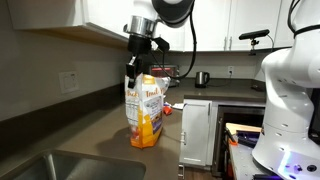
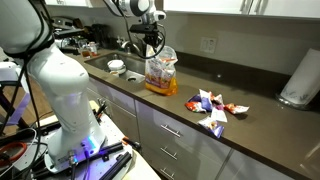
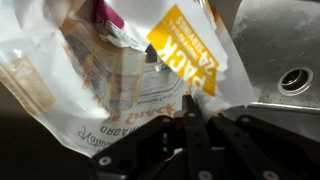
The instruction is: Move the plastic bag slightly up on the counter
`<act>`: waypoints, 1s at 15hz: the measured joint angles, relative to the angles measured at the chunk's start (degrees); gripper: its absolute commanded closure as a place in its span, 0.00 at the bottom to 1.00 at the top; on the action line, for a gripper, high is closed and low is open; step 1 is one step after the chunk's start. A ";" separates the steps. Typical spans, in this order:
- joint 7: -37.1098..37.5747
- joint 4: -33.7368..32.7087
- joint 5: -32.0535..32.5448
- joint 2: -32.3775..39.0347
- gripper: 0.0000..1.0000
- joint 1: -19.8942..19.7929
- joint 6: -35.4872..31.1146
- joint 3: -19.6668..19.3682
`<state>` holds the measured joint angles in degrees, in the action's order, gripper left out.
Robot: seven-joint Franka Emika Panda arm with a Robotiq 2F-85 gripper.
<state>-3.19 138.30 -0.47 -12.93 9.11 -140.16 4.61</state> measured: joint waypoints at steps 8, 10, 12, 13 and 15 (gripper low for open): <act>1.61 -1.91 3.68 -2.15 0.19 -1.01 6.69 0.47; 1.34 -3.38 3.72 -4.22 0.06 -1.01 12.53 0.47; 0.77 -5.25 3.72 -6.57 0.00 -1.01 19.14 0.38; 0.41 -6.20 3.72 -7.69 0.00 -1.03 22.24 0.27; -0.41 -8.11 3.72 -9.74 0.00 -1.07 27.69 -0.11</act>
<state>-3.59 130.19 3.25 -22.67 8.04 -112.47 4.50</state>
